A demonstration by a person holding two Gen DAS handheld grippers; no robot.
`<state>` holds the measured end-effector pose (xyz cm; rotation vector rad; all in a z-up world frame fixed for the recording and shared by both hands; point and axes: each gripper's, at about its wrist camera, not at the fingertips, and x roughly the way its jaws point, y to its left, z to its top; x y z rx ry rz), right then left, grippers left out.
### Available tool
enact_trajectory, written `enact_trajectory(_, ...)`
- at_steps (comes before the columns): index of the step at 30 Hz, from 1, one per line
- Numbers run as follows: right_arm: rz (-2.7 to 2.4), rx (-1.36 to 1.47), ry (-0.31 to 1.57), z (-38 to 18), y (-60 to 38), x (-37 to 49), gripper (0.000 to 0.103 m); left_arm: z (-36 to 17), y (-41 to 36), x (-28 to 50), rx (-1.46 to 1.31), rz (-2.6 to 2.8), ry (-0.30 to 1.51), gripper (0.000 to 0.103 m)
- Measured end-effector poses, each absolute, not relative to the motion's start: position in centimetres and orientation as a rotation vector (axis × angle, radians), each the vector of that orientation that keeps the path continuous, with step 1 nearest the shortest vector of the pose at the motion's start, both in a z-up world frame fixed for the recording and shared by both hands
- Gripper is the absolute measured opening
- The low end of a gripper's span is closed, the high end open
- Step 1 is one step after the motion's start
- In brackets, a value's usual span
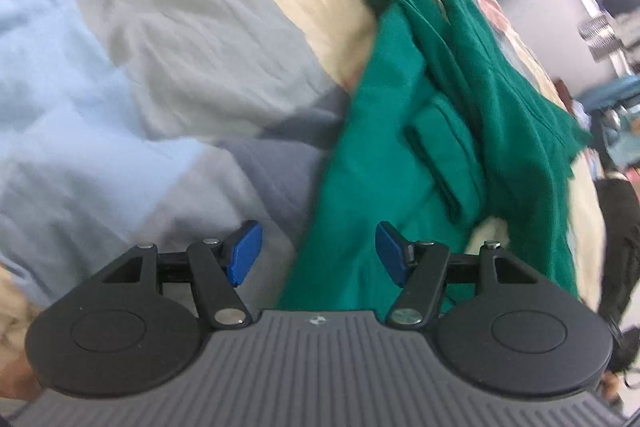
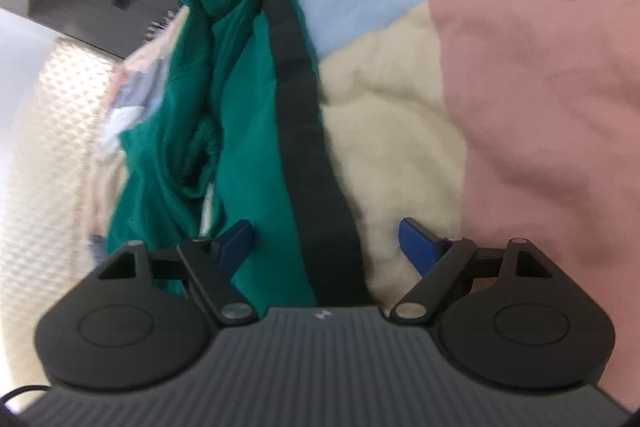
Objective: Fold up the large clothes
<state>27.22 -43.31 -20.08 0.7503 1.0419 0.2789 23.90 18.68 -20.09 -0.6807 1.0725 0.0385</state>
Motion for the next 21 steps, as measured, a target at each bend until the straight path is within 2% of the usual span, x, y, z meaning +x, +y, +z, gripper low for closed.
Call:
enact_trajectory(5,0.339,0.778,0.995,-20.6,-43.1,27.6,0.083,-20.6,16.6,24.0,-0.693,-0.087,1.105,0.068)
enact_trajectory(12,0.489,0.821,0.979,-19.8,-42.8,27.5,0.083,-20.2,16.2,23.4,-0.770,-0.208,1.047,0.068)
enact_trajectory(17,0.486,0.797,1.026,-20.7,-42.1,27.5,0.083,-22.2,14.6,24.5,-0.680,-0.133,1.169,0.067)
enact_trajectory(21,0.559,0.733,1.046,-21.3,-40.5,26.9,0.083,-22.1,13.6,24.9,-0.644,-0.144,1.180,0.068)
